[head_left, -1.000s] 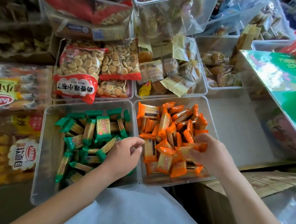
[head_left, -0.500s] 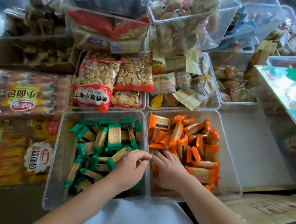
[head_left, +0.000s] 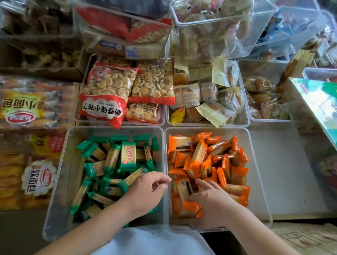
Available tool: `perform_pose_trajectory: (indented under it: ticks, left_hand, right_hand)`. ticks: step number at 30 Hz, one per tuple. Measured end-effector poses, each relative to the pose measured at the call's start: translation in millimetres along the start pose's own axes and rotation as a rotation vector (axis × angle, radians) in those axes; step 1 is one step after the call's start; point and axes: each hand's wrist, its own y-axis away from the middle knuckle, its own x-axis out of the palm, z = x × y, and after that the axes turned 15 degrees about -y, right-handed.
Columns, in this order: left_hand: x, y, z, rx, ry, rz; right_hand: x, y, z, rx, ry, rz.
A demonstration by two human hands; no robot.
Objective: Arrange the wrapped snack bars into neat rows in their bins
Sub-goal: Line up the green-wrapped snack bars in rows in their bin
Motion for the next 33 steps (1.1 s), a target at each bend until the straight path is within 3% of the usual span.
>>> perform_pose_trajectory:
  ticks: [2, 3, 5, 7, 8, 14, 21, 25, 30, 33]
  left_hand:
    - [0, 0, 1, -0.013, 0.011, -0.001]
    - [0, -1, 1, -0.021, 0.021, -0.003]
    - [-2, -3, 1, -0.033, 0.041, -0.018]
    - [-4, -8, -1, -0.051, 0.075, -0.05]
    - [-6, -10, -3, -0.06, 0.09, -0.064]
    - [-11, -18, -11, -0.041, 0.047, -0.099]
    - [-13, -21, -11, -0.048, 0.03, -0.129]
    - [-15, -28, -13, -0.026, -0.042, -0.128]
    - [-17, -38, -16, -0.027, -0.135, -0.11]
    - [-17, -42, -14, -0.042, -0.118, -0.121]
  right_hand:
    - [-21, 2, 7, 0.018, -0.139, -0.002]
    - [-31, 0, 9, 0.0, -0.245, -0.09]
    - [-49, -8, 15, -0.088, -0.444, -0.415]
    - [-59, -25, 18, -0.165, -0.382, -0.685]
    - [-62, -37, 18, -0.185, -0.329, -0.726]
    - [-80, -86, 20, -0.086, -0.179, -0.432]
    - [-80, -78, 23, 0.045, 0.075, -0.164]
    - [-73, -56, 16, -0.053, 0.092, -0.153]
    - [-73, -28, 2, -0.022, 0.111, -0.102]
    - [-91, -33, 8, 0.024, -0.057, -0.162]
